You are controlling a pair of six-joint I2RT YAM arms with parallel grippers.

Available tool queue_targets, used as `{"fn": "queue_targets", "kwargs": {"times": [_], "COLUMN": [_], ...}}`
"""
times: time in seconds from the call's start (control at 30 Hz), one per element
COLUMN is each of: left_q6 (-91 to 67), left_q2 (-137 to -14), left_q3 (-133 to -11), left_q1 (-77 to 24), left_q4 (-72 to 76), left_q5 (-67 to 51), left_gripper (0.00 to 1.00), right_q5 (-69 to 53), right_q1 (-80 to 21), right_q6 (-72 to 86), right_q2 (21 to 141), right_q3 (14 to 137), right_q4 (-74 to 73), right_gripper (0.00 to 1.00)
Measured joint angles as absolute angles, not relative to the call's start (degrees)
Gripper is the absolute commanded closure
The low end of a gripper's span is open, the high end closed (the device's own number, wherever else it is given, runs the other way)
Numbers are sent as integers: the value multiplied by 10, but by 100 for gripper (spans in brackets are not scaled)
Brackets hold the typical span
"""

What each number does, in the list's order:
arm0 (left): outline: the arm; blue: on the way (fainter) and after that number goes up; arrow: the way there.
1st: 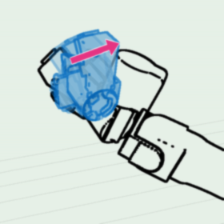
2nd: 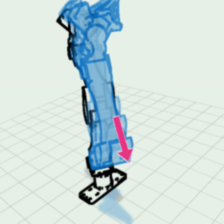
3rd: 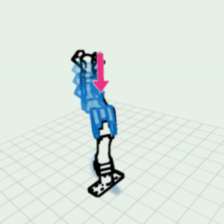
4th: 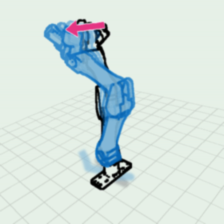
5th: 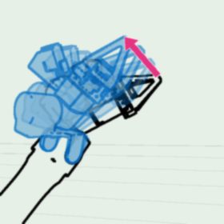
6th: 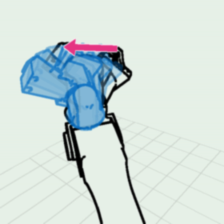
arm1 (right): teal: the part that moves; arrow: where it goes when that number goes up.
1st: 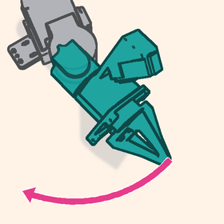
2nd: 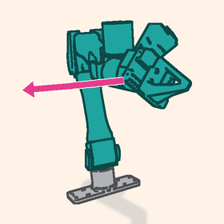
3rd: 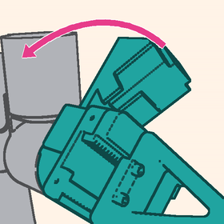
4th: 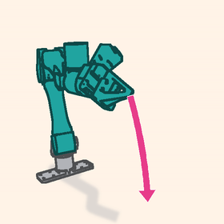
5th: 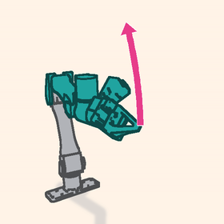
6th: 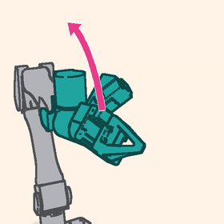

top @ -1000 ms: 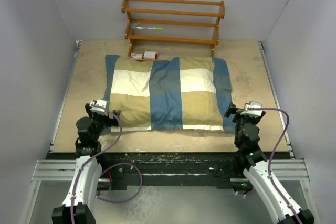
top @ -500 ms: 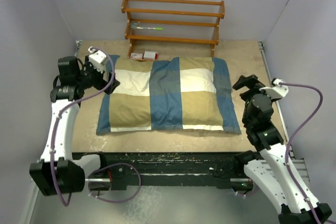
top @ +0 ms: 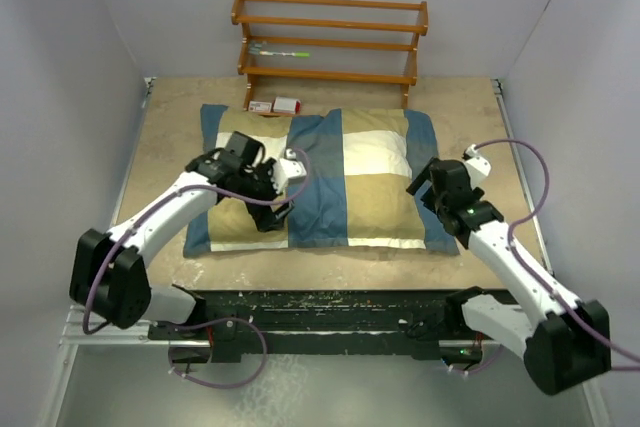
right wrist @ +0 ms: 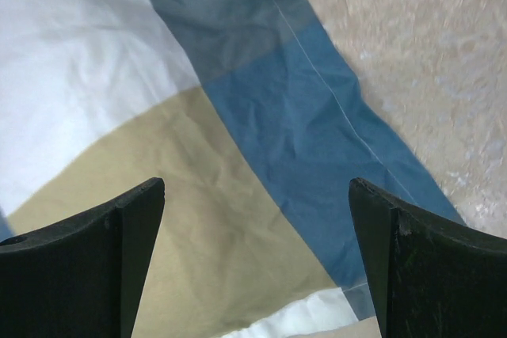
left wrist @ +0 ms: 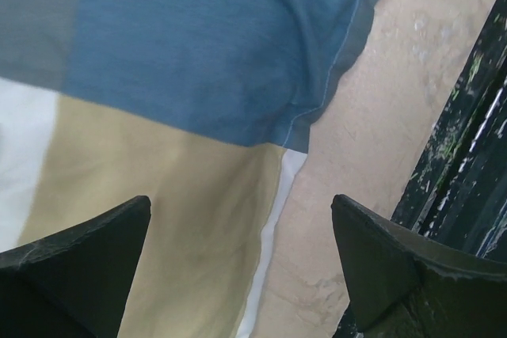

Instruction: Remove the pillowcase from the pillow

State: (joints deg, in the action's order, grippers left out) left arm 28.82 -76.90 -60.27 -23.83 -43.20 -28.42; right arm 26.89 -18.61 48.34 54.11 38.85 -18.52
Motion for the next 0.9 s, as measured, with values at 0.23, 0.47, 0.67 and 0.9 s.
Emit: {"fn": "queue_targets", "kwargs": {"times": [0.23,0.47,0.67,0.9], "left_q6": [314,339,346,362], "left_q2": [-841,-883,-881,-794], "left_q3": [-550,-532,-530,-523], "left_q1": [-310,-309,-217,-190], "left_q4": [-369,-291,-284,-336], "left_q5": [-228,-156,-173,-188], "left_gripper": [16,71,48,0], "right_q5": [204,162,127,66], "right_q1": [-154,-100,-74,-102], "right_q6": [517,522,525,515], "right_q2": [651,667,679,761], "right_q3": [372,338,304,309], "right_q4": [-168,-143,-110,32], "right_gripper": [7,12,15,44]}}
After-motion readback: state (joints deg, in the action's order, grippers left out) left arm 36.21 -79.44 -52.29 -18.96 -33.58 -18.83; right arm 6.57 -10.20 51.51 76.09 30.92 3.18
